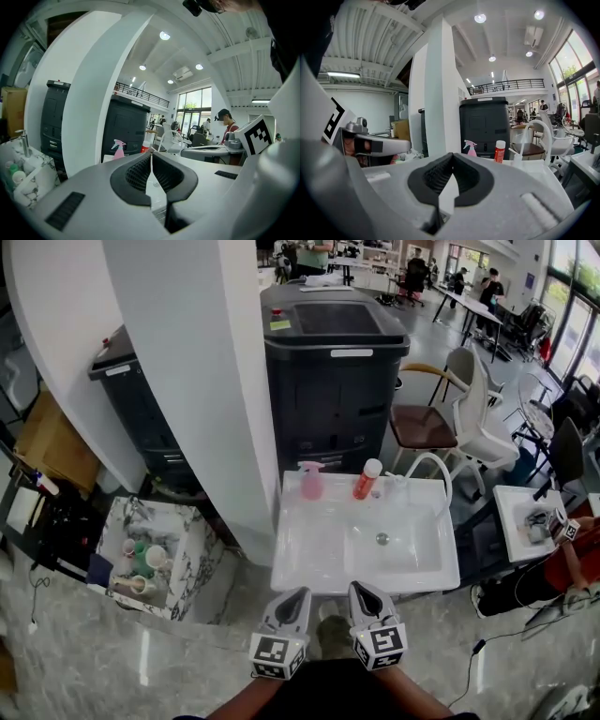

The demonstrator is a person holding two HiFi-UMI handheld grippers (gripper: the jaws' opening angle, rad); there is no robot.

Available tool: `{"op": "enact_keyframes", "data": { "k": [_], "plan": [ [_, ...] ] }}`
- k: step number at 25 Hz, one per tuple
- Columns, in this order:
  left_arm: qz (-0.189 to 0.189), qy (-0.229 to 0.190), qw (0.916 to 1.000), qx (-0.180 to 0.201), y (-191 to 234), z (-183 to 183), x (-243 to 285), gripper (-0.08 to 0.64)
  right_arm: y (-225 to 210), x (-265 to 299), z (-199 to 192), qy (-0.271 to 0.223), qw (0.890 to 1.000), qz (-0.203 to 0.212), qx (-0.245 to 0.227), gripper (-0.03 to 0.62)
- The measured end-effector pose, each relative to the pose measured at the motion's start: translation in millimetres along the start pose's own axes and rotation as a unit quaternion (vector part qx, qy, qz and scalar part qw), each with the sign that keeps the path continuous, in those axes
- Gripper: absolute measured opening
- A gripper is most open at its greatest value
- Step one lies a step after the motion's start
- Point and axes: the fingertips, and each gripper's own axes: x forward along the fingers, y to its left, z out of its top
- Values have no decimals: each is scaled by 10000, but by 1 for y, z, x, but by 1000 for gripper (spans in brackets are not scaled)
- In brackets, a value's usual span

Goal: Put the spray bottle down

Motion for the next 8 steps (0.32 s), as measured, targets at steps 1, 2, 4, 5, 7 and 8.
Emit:
{"op": "enact_keyframes", "data": {
  "k": [1, 2, 4, 5, 7, 8],
  "plan": [
    [16, -13, 10000, -3, 0, 0, -2, 28, 1, -1, 0, -3, 10000, 9, -14, -3],
    [32, -26, 10000, -7, 0, 1, -4, 28, 3, -2, 0, -3, 10000, 18, -27, -3],
    [60, -48, 10000, -11, 0, 1, -6, 28, 5, -4, -1, 2, 10000, 32, -48, -3],
    [71, -56, 10000, -11, 1, 0, -8, 28, 6, -4, -2, 7, 10000, 39, -54, -3],
    [91, -64, 9999, -11, 1, -1, -10, 28, 8, -5, -3, 14, 10000, 58, -64, -3],
    [100, -67, 9999, -13, 1, -2, -11, 28, 9, -5, -4, 16, 10000, 68, -69, -3]
  ]
}}
